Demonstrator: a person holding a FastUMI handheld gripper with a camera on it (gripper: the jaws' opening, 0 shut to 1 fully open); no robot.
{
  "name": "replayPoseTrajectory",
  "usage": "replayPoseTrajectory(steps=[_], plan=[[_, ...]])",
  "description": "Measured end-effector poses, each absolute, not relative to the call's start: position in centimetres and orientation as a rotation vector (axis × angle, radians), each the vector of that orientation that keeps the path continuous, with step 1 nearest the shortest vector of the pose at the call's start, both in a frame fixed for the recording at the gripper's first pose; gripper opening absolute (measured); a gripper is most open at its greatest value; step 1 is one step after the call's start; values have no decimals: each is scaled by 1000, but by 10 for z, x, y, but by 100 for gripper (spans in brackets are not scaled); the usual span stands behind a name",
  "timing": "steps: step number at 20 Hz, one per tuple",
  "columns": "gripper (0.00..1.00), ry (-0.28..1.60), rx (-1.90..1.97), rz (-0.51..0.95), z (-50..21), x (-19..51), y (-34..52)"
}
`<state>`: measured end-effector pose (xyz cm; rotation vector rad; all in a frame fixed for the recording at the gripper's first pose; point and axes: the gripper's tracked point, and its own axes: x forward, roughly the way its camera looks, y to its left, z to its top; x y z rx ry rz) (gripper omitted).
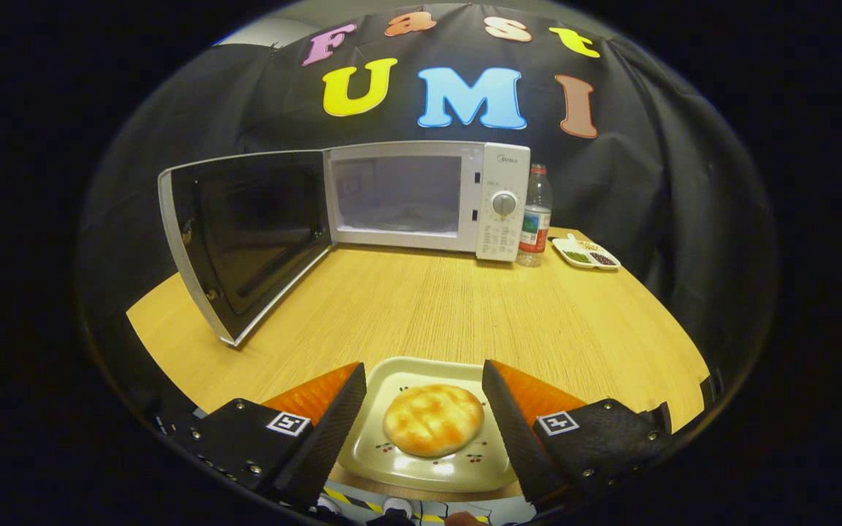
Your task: Open the microwave, put the food inside, and close the microwave door.
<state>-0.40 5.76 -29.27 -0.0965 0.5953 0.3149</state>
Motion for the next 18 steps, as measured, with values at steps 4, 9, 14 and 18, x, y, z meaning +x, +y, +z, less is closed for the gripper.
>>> replayPoseTrajectory(steps=[4, 9, 14, 18], plan=[[97, 660, -122, 307, -316, -7, 49], [98, 711, -116, 326, -328, -11, 50], [88, 741, -123, 354, -332, -13, 51], [78, 723, -66, 385, -317, -8, 59]])
